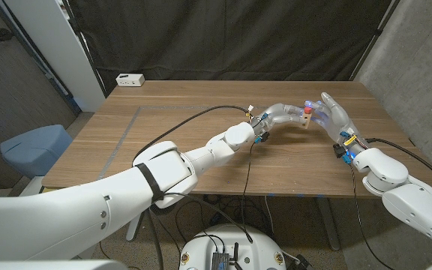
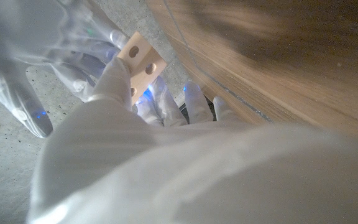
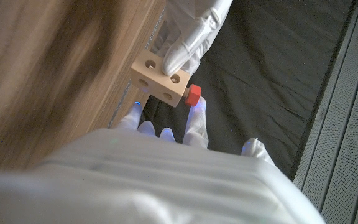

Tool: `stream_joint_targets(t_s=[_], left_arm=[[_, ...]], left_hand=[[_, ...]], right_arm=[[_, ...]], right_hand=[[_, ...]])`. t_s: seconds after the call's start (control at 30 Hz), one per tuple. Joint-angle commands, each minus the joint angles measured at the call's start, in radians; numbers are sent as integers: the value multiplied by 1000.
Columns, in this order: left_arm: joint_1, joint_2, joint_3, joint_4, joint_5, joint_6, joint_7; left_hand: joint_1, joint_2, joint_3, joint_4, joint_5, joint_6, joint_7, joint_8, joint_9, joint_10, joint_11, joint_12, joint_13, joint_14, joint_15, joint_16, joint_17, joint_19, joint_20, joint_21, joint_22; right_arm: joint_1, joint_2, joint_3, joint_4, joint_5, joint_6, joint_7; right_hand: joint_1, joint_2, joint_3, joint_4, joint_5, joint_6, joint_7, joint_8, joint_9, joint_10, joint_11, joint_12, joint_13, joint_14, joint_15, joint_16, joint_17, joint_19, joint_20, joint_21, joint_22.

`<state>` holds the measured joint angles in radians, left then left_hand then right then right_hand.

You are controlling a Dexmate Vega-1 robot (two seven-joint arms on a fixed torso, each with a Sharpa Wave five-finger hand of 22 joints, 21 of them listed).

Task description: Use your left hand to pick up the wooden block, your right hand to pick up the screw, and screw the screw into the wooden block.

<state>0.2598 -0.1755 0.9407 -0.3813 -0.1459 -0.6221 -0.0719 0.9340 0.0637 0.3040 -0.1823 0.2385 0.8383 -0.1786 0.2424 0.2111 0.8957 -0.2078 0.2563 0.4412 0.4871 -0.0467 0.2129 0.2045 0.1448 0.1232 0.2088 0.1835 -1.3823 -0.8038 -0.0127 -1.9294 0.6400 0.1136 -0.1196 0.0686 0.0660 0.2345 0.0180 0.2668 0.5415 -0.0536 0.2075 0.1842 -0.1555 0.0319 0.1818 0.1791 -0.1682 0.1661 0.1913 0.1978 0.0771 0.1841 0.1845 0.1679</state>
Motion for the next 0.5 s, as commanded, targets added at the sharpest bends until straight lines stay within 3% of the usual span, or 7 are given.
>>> stream_joint_targets(t_s=[0.03, 0.5], left_arm=[[-2, 0, 3, 2, -3, 4, -1], [-6, -1, 6, 3, -2, 12, 0]], left_hand=[[1, 29, 38, 30, 3, 103, 34, 11, 3, 12, -4, 16, 140, 12, -55, -1, 4, 4, -6, 1, 3], [5, 29, 39, 28, 3, 102, 33, 10, 3, 11, -4, 16, 140, 13, -55, -1, 3, 4, -7, 1, 3]], right_arm=[[-5, 1, -2, -3, 2, -1, -11], [20, 9, -12, 15, -4, 16, -10]], right_hand=[[-8, 6, 1, 4, 4, 7, 0, 7, 6, 4, 2, 9, 2, -26, 1, 9, 4, 8, 5, 7, 3], [-6, 6, 1, 4, 7, -28, -27, -9, 7, 3, 0, 9, 2, -23, 2, 10, 3, 8, 5, 7, 3]])
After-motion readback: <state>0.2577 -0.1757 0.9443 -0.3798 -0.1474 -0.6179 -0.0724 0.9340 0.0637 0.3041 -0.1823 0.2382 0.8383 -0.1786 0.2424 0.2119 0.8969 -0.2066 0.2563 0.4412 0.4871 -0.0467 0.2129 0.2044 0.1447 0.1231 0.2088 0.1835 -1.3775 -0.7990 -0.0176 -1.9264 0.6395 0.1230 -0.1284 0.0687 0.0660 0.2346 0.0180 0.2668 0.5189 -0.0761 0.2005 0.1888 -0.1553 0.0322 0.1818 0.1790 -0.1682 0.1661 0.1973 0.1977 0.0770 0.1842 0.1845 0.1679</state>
